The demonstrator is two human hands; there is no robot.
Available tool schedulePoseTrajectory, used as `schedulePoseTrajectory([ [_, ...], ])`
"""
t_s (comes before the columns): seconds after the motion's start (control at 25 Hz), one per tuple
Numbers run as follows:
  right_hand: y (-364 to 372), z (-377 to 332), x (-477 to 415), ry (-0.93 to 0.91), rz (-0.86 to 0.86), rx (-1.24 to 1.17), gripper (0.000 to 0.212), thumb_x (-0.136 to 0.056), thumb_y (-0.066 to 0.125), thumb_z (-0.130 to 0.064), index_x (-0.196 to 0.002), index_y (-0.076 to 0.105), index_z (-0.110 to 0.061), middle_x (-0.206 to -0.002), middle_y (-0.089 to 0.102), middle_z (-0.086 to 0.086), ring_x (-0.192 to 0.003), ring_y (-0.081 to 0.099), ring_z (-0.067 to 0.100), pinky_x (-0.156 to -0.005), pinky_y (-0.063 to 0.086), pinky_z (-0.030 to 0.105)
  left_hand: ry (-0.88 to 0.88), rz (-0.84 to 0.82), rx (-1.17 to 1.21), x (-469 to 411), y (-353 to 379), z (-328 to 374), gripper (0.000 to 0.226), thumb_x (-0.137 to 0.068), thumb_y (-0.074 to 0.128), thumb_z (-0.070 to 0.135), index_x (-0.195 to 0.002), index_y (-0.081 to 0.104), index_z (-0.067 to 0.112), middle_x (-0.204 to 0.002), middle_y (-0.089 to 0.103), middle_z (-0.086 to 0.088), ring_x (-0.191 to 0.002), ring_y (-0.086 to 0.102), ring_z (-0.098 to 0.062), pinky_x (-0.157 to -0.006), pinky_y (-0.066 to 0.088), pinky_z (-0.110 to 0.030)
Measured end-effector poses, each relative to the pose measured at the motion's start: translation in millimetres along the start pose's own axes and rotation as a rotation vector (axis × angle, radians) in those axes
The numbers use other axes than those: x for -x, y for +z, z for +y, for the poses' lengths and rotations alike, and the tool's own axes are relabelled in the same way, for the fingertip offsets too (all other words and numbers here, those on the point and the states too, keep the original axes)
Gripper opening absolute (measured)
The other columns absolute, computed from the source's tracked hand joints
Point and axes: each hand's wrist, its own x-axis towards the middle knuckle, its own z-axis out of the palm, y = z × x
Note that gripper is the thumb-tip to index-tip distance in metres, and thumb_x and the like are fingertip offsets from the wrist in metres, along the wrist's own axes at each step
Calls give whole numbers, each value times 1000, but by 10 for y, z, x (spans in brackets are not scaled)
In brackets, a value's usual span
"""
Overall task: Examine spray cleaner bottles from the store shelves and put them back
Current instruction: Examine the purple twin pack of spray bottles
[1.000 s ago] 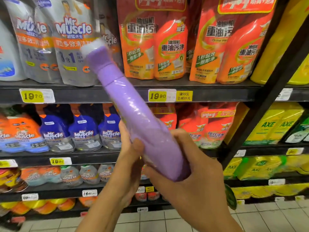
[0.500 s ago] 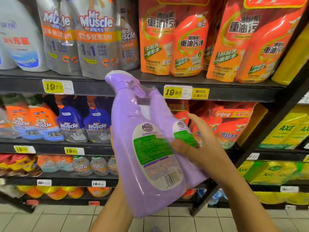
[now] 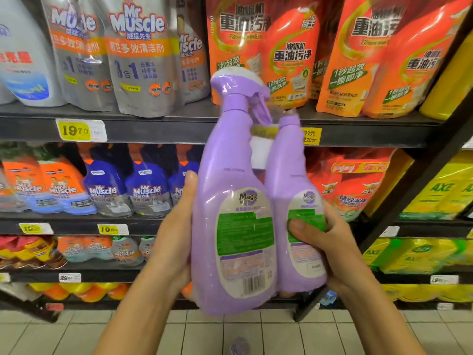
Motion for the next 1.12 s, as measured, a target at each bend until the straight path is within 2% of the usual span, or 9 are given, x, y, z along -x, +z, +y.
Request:
schedulePoseTrajectory([
  [0.08, -37, -56, 23, -105, 106, 107, 71, -39, 93, -27, -104, 66, -18, -91, 74, 12, -75, 71, 29, -61, 56, 37, 104, -127, -78, 26, 18, -12, 61, -69, 58, 74, -104, 72, 26, -106, 74, -3, -100, 69, -20, -75, 60, -31],
  [0.12, -36, -78, 32, -135, 138, 152, 72, -39, 92, -27, -105, 65, -19, -91, 75, 10, -77, 72, 28, -61, 57, 38, 173, -160, -116, 60, 33, -25, 55, -69, 67, 68, -107, 69, 28, -107, 73, -2, -99, 70, -20, -71, 59, -29],
  [0.2, 8, -66, 58, -152, 168, 208, 73, -37, 91, -30, -105, 65, -20, -91, 75, 9, -80, 72, 30, -66, 59, 43, 294, -77, -229, 63, 52, -90, 54, -56, 80, 46, -105, 62, 31, -98, 74, 1, -89, 72, -17, -64, 56, -23],
  [0.36, 81, 10, 159, -166, 165, 294, 78, -37, 90, -39, -108, 59, -25, -97, 73, 3, -85, 72, 22, -72, 58, 44, 342, 84, -292, 14, 47, -209, 59, -48, 87, 35, -100, 60, 24, -88, 74, 0, -77, 72, -16, -61, 56, -27],
  [0.44, 50, 14, 179, -190, 138, 336, 77, -39, 88, -43, -108, 56, -29, -98, 71, -1, -87, 71, 17, -69, 58, 34, 367, 111, -279, 7, 22, -251, 53, -49, 86, 35, -95, 62, 23, -85, 74, -2, -75, 72, -17, -60, 57, -29],
  [0.6, 12, 7, 192, -192, 38, 121, 56, -58, 82, -49, -106, 60, -31, -95, 71, 1, -87, 70, 19, -66, 56, 26, 446, 139, -302, 23, 36, -270, 50, -46, 82, 40, -90, 63, 24, -82, 75, 1, -70, 71, -12, -57, 54, -22],
  [0.76, -31, 14, 195, -233, 9, 175, 63, -56, 85, -54, -111, 58, -37, -98, 70, 1, -89, 70, 20, -68, 57, 28, 495, 139, -355, 26, -1, -283, 56, -42, 80, 43, -92, 64, 24, -87, 75, 5, -76, 70, -12, -63, 56, -27],
  [0.96, -101, -18, 152, -276, -73, 219, 76, -52, 87, -56, -119, 53, -45, -118, 61, 9, -107, 63, 28, -80, 57, 41, 554, 105, -460, 22, -47, -236, 67, -34, 78, 45, -96, 55, 31, -90, 68, 31, -77, 63, 12, -62, 49, -7],
  [1.12, -172, -2, 131, -368, -99, 352, 72, -57, 85, -39, -119, 49, -47, -115, 59, -7, -108, 59, 20, -84, 55, 44, 557, 32, -555, -2, -96, -186, 71, -31, 82, 43, -97, 54, 37, -92, 66, 35, -79, 62, 16, -58, 45, -1],
])
